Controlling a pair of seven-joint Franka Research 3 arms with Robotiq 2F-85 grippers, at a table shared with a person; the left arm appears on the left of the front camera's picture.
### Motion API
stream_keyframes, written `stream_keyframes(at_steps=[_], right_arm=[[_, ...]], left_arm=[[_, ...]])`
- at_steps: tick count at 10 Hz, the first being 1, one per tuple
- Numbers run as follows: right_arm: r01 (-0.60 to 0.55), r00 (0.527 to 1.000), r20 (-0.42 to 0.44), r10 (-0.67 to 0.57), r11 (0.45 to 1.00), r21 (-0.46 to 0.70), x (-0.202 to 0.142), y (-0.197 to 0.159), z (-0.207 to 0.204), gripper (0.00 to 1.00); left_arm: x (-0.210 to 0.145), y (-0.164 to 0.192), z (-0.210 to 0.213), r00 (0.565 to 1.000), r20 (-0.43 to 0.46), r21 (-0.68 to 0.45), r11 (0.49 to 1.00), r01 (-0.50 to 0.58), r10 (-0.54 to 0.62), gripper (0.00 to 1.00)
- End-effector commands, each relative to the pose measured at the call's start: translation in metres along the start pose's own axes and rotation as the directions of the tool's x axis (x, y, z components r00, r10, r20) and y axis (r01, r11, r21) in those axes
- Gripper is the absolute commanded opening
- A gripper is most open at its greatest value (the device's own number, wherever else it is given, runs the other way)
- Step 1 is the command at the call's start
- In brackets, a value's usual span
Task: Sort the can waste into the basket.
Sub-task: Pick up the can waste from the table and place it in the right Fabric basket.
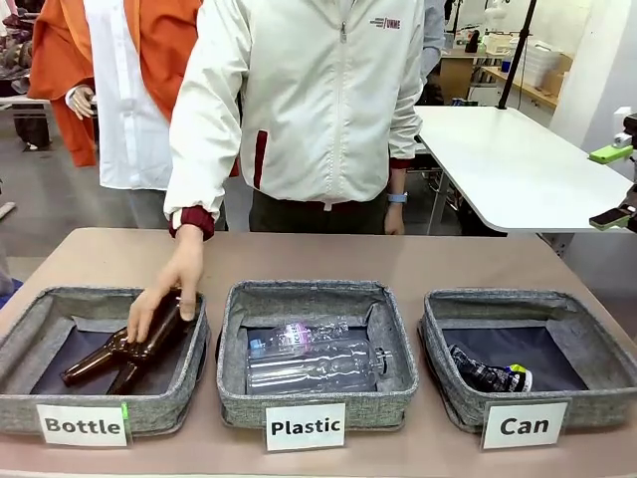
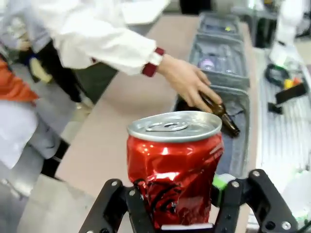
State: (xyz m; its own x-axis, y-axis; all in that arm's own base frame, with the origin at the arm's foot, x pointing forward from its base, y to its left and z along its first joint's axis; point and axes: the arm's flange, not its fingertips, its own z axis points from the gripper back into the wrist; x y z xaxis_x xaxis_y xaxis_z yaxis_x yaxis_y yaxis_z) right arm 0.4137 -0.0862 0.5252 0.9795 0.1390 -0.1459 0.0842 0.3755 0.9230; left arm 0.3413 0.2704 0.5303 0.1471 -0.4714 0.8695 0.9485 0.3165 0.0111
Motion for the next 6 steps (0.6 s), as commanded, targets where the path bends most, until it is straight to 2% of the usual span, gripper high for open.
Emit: stream_keyframes(at_steps=[1,2,4,6], right_arm=[[-0.016,1.0,-0.015,0.016,1.0,-0.007,-0.001,0.0,0.003,1.0],[-0.016,1.0,-0.015,0.016,1.0,-0.007,-0.001,0.0,0.003,1.0],[-0.016,1.0,-0.015,0.016,1.0,-0.007,-0.001,0.0,0.003,1.0],[-0.016,1.0,-0.015,0.016,1.0,-0.007,-0.001,0.0,0.003,1.0]], left_arm=[[-0.015,0.002,0.013,0.994,0.091,0.084,0.994,-0.066,0.058,0.0],[-0.026,0.001,0.023,0.984,0.154,0.101,0.989,-0.109,0.093,0.0],[-0.017,-0.011,0.004,0.964,0.217,0.119,0.976,-0.183,0.154,0.0],[0.002,-0.018,-0.032,0.964,0.207,0.137,0.971,-0.198,0.168,0.0]])
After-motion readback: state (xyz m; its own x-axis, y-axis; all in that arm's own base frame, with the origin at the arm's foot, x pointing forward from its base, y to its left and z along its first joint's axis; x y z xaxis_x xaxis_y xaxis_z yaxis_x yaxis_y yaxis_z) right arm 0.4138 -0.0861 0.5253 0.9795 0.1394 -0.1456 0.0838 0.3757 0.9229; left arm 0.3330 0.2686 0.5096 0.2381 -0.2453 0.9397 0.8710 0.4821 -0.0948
